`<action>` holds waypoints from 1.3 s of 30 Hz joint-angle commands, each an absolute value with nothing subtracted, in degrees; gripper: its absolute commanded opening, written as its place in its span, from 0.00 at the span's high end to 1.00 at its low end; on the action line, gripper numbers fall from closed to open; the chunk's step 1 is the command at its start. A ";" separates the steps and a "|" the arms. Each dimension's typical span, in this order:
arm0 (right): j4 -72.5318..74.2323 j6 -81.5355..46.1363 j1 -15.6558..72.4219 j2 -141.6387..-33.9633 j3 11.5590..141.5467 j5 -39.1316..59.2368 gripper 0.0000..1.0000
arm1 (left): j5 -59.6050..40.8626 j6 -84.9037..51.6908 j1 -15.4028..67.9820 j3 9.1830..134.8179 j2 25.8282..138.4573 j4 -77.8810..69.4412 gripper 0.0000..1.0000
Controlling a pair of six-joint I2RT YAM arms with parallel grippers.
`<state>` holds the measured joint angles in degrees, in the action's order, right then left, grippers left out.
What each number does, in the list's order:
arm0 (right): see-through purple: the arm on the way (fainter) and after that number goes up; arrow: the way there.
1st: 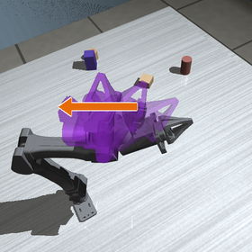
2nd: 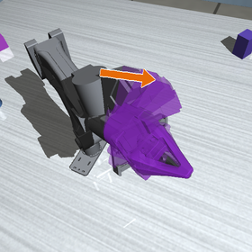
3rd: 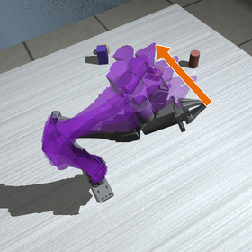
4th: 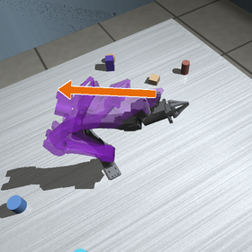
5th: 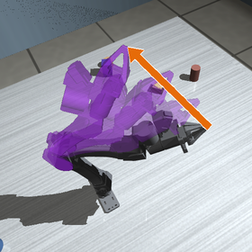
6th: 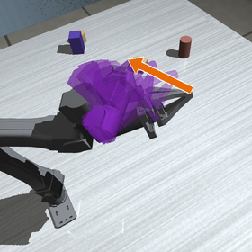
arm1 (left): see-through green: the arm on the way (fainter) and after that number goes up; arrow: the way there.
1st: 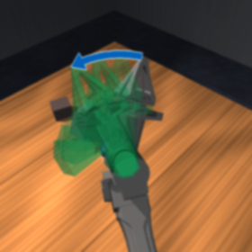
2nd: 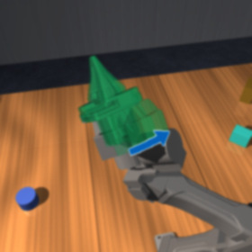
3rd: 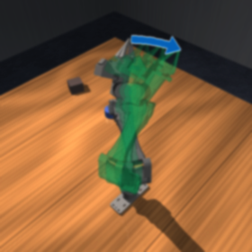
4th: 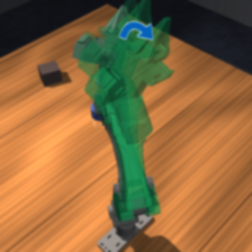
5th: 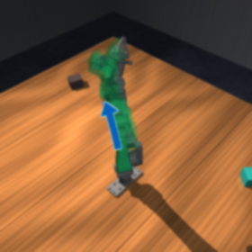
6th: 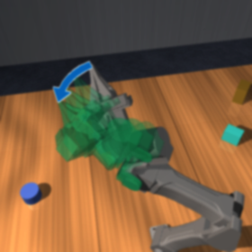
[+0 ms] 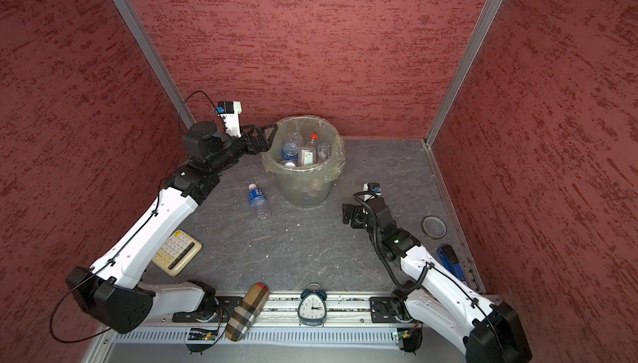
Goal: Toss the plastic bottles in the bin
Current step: 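Lower the left gripper toward the blue-labelled water bottle on the table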
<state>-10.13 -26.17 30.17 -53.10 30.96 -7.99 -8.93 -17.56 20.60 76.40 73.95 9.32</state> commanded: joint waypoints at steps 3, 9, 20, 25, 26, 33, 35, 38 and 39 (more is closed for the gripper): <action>-8.27 -26.31 29.71 -54.12 31.19 -6.90 0.01 | -7.26 -17.97 19.83 72.33 69.93 10.54 0.01; -6.98 -24.54 29.71 -55.36 31.31 -7.60 0.01 | -5.34 -19.33 19.36 65.41 65.09 11.58 0.01; 1.53 -21.89 29.71 -56.87 27.49 -7.74 0.01 | -1.21 -22.31 18.52 53.11 58.83 15.24 0.01; 6.63 -22.05 29.71 -55.96 24.10 -6.68 0.01 | -1.39 -23.81 17.54 49.34 57.98 16.56 0.00; 7.46 -22.13 29.71 -55.67 23.35 -6.72 0.01 | -1.41 -23.87 17.49 48.78 57.99 16.61 0.00; 10.25 -22.06 29.70 -53.14 20.87 -7.64 0.01 | -1.23 -24.67 17.12 45.59 58.09 17.90 0.01; 10.62 -22.10 29.70 -52.91 20.57 -7.79 0.01 | -1.13 -25.20 16.99 44.83 58.35 18.18 0.00; 10.55 -22.15 29.71 -53.36 20.69 -8.16 0.01 | -0.70 -26.06 16.95 43.87 59.04 18.66 0.01; 10.47 -22.14 29.71 -53.51 20.81 -8.17 0.01 | -0.21 -26.48 16.96 43.48 59.36 18.88 0.01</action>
<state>8.38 -22.26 30.17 -53.67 20.91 -7.68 -1.21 -25.17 17.32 44.34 58.78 17.74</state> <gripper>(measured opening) 0.987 0.995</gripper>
